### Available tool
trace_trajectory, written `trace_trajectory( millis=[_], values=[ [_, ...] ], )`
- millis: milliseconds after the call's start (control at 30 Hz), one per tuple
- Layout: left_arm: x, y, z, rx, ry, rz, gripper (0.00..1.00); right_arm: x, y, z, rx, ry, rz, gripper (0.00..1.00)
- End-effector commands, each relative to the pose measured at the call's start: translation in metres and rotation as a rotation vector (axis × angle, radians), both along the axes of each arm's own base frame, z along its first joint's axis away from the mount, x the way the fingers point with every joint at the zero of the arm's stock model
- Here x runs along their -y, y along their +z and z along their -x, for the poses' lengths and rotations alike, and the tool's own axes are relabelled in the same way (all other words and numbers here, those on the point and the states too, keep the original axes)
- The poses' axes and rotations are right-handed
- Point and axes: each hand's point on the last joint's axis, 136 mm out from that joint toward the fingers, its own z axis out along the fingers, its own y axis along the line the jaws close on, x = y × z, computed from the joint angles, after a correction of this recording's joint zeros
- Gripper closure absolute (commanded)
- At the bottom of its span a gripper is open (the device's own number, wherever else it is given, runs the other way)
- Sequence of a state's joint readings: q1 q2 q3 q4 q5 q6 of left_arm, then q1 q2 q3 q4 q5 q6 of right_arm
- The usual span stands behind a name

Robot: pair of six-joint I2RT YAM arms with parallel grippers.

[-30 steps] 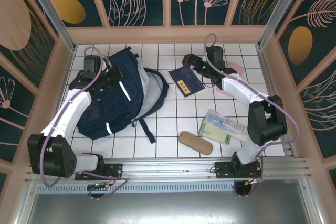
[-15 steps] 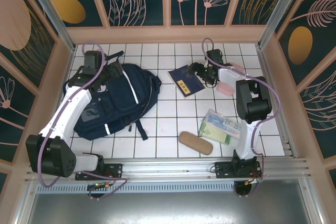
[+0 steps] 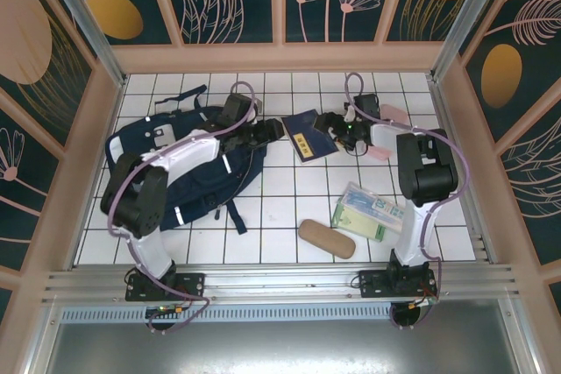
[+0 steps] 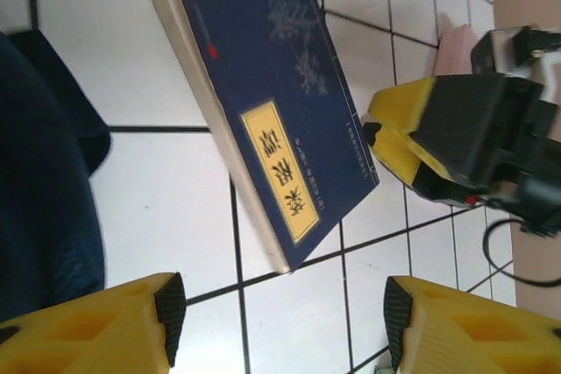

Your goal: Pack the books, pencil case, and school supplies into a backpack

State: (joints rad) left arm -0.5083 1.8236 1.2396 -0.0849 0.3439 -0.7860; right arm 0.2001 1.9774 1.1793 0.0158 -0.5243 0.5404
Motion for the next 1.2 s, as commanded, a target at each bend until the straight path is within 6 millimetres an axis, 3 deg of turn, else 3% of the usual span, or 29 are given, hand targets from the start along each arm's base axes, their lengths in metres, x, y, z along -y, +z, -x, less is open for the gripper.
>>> trace_trajectory(
  millis=[0,133,233,400,567,733,967,1167],
  values=[
    [0.018,0.008,-0.023,0.002,0.022,0.11,0.36,-0.03,0.005,0.032,-0.083,0.066,-0.183,0.09],
    [0.013,-0.024,-0.035,-0.052,0.08,0.04,0.36,-0.035,0.017,0.038,-0.065,0.081,-0.2,0.09],
    [0.006,-0.047,-0.046,-0.112,0.142,-0.053,0.35,-0.024,0.02,0.027,-0.051,0.042,-0.116,0.1],
    [0.013,-0.072,-0.057,-0.181,0.153,-0.072,0.36,-0.01,0.015,0.002,-0.071,-0.014,-0.014,0.11],
    [0.016,-0.093,-0.064,-0.218,0.164,-0.089,0.37,-0.004,0.011,-0.014,-0.093,-0.046,-0.041,0.13],
    [0.026,-0.107,-0.065,-0.256,0.143,-0.051,0.39,-0.013,0.001,-0.02,-0.127,-0.024,-0.078,0.14],
    [0.042,-0.113,-0.063,-0.278,0.09,0.023,0.43,-0.032,-0.017,-0.012,-0.179,0.031,-0.076,0.14],
    [0.048,-0.116,-0.057,-0.291,0.062,0.063,0.47,-0.056,-0.012,-0.003,-0.203,0.084,-0.171,0.15]
  ],
)
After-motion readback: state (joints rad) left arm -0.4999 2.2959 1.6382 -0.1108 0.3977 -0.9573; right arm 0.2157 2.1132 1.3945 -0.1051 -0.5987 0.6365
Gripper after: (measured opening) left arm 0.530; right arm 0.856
